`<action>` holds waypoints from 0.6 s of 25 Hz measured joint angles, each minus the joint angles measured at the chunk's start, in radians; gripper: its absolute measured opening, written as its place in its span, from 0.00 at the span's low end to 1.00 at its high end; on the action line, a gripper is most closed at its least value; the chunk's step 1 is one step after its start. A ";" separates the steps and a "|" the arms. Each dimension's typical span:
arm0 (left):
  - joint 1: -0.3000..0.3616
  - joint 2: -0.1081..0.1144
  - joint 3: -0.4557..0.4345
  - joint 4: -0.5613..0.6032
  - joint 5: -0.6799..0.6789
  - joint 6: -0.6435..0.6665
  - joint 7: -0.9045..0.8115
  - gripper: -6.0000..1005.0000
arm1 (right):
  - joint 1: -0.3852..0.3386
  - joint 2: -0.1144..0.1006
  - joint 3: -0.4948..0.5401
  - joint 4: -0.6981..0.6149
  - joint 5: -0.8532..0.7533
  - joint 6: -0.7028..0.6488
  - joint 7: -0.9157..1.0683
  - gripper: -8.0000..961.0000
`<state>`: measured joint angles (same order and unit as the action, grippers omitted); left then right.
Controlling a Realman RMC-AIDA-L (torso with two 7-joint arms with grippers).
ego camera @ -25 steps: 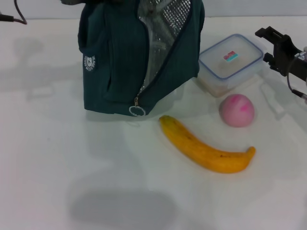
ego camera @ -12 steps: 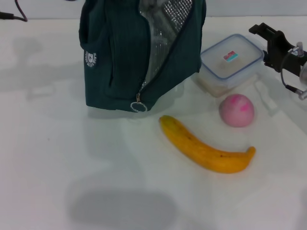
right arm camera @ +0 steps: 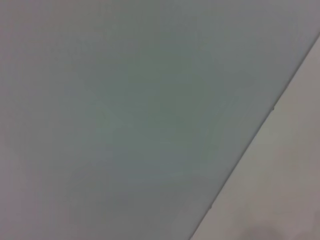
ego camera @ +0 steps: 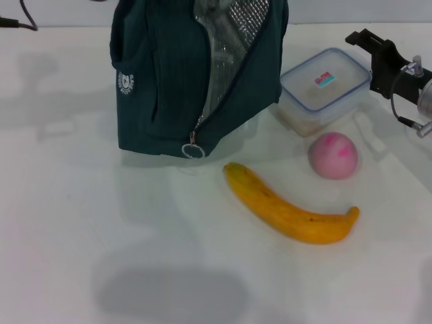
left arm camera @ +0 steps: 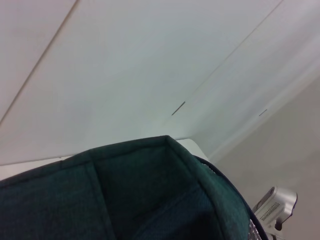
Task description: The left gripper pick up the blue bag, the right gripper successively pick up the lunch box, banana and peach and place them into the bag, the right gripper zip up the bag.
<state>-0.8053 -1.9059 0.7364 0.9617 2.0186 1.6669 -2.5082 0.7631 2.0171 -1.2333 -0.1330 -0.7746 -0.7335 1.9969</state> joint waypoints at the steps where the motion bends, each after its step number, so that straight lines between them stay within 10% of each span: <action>1: 0.000 0.000 0.000 0.000 0.000 0.000 0.001 0.07 | 0.000 0.000 0.000 -0.001 0.000 0.000 0.000 0.87; 15: 0.001 -0.001 -0.005 0.000 0.000 -0.004 0.010 0.07 | 0.000 0.000 -0.012 -0.010 0.000 -0.003 -0.021 0.85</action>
<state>-0.8042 -1.9067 0.7317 0.9617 2.0186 1.6629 -2.4982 0.7628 2.0171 -1.2449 -0.1428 -0.7745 -0.7365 1.9757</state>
